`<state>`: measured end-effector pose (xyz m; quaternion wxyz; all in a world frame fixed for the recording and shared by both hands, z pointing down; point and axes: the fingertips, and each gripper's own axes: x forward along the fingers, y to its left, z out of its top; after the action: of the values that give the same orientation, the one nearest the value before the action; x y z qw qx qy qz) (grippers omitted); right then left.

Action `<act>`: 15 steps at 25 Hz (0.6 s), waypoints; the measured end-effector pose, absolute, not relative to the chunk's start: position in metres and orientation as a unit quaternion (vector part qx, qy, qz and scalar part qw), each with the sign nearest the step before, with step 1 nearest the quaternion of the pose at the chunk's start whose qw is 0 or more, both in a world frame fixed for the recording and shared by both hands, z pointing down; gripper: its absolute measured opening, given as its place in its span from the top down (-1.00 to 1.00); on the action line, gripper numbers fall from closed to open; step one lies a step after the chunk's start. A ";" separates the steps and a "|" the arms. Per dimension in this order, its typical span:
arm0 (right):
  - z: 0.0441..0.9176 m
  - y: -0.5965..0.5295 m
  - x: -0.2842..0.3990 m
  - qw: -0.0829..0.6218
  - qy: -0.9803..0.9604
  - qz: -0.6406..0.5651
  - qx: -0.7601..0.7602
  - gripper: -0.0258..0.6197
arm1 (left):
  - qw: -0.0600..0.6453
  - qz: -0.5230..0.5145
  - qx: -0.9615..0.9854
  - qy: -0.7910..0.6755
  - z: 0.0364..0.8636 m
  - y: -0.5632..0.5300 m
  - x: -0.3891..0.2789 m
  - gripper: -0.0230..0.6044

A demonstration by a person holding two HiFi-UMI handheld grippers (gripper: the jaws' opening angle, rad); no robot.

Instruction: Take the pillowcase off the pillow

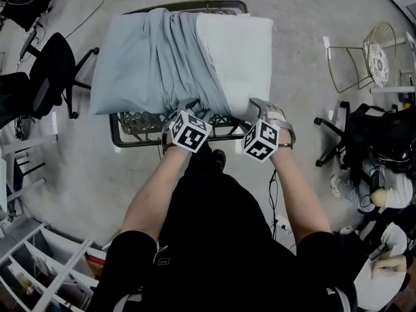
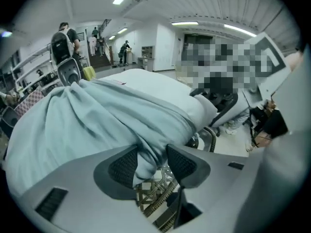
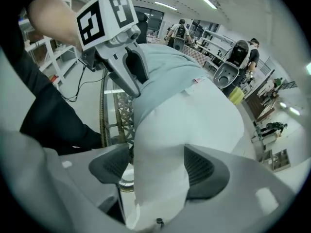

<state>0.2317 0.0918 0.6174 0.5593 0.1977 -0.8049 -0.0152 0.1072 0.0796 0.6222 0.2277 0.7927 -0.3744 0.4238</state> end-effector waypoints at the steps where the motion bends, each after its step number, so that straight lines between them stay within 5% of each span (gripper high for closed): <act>1: 0.625 0.088 0.231 0.562 -0.799 -0.035 0.211 -0.18 | 0.223 0.423 0.788 -0.387 0.625 0.076 0.107 0.32; 9: 0.625 0.071 0.238 0.560 -0.799 -0.062 0.211 0.34 | 0.115 0.504 0.778 -0.358 0.625 0.078 0.089 0.86; 15: 0.583 0.060 0.250 0.570 -0.793 -0.091 0.196 0.43 | 0.122 0.525 0.751 -0.382 0.605 0.085 0.021 0.89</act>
<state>0.2498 0.0597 0.5828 0.5697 0.1965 -0.7927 -0.0914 0.0207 0.0853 0.6053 0.1220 0.7511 -0.3815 0.5248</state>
